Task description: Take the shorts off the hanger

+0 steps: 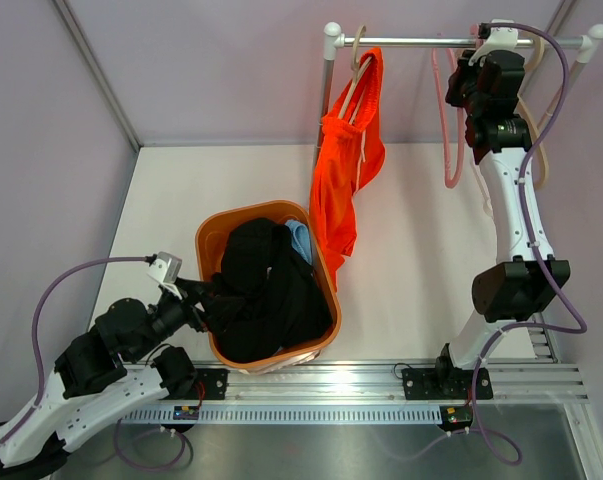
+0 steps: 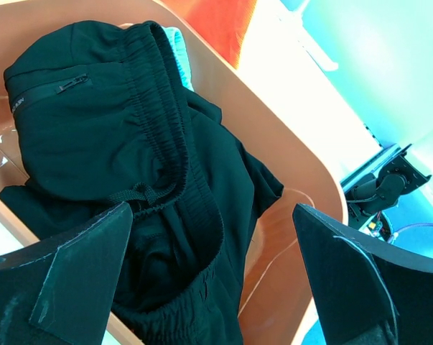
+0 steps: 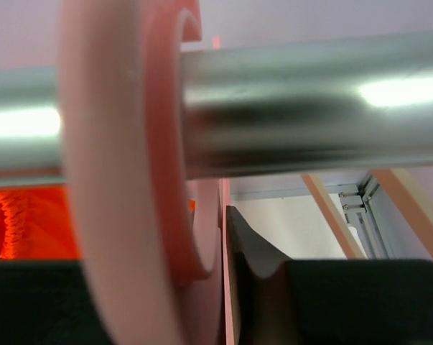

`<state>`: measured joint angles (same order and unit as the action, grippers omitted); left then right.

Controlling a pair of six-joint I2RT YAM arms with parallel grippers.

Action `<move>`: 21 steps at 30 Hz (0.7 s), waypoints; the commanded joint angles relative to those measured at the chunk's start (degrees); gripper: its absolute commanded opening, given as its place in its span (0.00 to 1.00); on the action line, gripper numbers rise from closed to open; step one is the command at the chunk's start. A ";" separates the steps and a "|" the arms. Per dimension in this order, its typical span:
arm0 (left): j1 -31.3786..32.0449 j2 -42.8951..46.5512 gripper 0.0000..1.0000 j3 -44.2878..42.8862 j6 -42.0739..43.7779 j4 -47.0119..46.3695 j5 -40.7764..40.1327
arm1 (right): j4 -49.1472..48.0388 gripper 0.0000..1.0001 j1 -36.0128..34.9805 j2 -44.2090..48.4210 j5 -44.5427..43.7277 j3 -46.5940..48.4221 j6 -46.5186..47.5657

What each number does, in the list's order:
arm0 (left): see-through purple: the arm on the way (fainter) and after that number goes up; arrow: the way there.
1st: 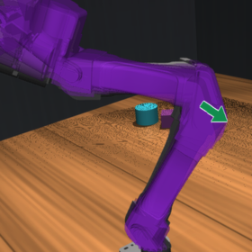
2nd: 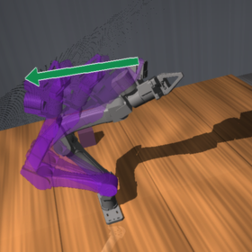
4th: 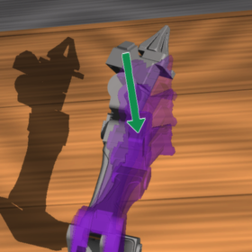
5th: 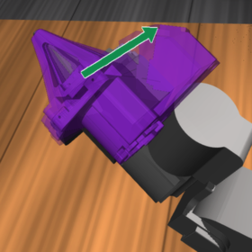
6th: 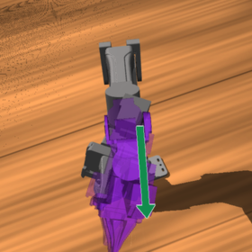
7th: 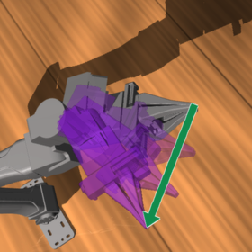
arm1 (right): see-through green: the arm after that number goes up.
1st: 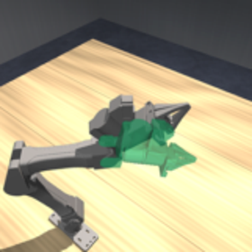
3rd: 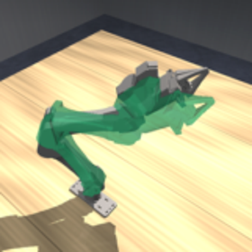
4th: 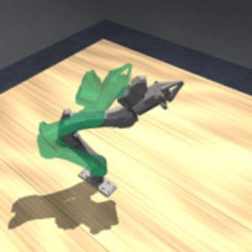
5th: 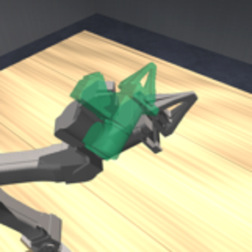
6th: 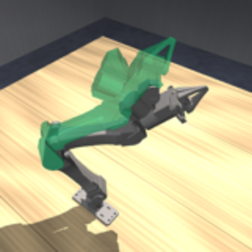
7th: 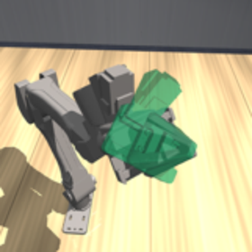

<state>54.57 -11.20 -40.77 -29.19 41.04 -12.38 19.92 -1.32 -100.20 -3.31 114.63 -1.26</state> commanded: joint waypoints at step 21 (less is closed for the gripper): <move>0.89 0.04 0.99 0.08 0.01 -2.54 0.08 | 2.67 0.58 0.71 15.47 -11.01 -5.91 -10.69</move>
<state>55.05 -11.20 -40.77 -29.19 41.04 -12.43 23.90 -0.99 -88.90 -11.38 109.62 -9.52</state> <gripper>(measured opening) 0.987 0.566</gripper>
